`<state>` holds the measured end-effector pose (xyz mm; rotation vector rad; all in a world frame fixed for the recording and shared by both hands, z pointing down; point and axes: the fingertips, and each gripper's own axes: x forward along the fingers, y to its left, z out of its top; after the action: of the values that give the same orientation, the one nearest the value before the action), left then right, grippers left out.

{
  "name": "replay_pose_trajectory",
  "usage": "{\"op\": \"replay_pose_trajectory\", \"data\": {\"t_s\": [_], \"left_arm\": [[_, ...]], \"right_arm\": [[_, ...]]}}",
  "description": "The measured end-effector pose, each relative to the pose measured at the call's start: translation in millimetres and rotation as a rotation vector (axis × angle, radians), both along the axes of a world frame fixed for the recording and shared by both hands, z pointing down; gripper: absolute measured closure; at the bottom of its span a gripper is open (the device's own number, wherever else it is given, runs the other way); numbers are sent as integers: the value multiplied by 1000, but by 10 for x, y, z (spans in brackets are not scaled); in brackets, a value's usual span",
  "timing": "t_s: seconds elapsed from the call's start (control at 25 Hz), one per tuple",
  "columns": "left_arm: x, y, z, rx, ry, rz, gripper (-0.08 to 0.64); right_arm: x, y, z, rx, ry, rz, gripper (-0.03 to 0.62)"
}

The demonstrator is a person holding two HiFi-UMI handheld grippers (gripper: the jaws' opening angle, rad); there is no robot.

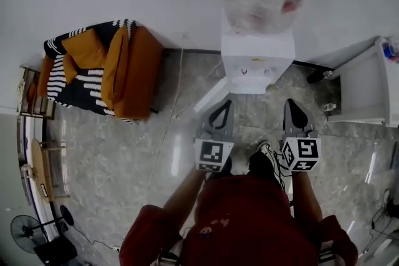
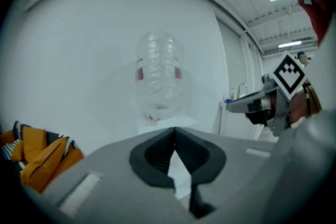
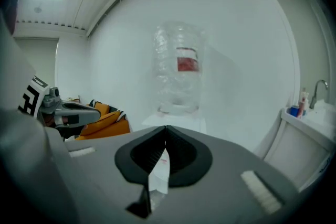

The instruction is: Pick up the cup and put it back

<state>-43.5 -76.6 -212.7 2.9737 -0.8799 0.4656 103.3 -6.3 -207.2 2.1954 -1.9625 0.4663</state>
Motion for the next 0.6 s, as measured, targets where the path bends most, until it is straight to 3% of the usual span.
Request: {"op": "replay_pose_trajectory", "data": {"t_s": [0.24, 0.4, 0.6], "left_arm": [[-9, -150, -585, 49, 34, -37, 558], [-79, -275, -785, 52, 70, -100, 558], [-84, -293, -890, 71, 86, -96, 558]], "right_arm": [[108, 75, -705, 121, 0, 52, 591], [120, 23, -916, 150, 51, 57, 591], [105, -59, -963, 155, 65, 49, 591]]}}
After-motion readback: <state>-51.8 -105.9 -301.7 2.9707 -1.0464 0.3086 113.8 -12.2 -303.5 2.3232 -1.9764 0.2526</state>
